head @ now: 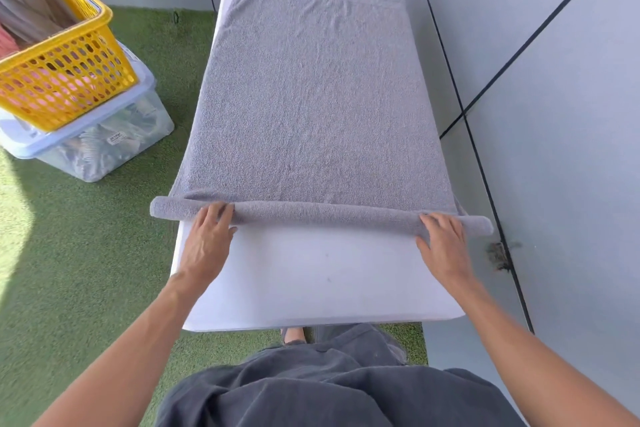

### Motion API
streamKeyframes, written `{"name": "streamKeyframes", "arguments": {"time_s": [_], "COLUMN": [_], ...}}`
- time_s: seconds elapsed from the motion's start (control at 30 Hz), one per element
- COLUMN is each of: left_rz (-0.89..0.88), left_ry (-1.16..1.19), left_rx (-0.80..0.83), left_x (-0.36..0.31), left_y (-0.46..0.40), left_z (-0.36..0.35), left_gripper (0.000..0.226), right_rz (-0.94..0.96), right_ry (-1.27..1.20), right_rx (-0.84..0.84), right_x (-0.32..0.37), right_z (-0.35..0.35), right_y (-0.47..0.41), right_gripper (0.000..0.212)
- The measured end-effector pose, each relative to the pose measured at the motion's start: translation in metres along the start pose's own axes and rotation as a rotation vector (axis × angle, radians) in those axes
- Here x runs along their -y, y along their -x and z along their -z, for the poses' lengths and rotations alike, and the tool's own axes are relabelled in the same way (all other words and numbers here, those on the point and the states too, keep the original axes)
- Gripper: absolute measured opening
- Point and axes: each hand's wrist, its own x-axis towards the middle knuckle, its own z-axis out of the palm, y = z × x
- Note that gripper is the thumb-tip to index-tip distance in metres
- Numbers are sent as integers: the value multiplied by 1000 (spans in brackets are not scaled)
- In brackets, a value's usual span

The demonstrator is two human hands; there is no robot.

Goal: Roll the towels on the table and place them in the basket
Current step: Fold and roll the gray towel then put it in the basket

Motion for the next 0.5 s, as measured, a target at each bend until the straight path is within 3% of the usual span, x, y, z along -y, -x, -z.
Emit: {"name": "streamKeyframes", "arguments": {"time_s": [0.13,0.27,0.37,0.43,0.5], "left_rz": [39,68,171,219,180], "left_ry": [52,123,180,278,308], "left_rx": [102,276,471,374,131], "left_x": [7,21,23,20,17], "left_y": [-21,-26,-36,-38,-33], "left_z": [4,17,28,31,29], "left_gripper": [18,28,26,33,30], "right_rz": [-28,17,-67,-119,-103], "right_ry": [-58,-83,-217,-359,-346], "right_rx": [74,273,440,287,54], "right_x": [-2,-13,-16,-14,-9], "right_z": [6,22,35,35,30], "right_y": [-18,-20,-23,-24,-18], "right_gripper": [36,31,33,32,26]}}
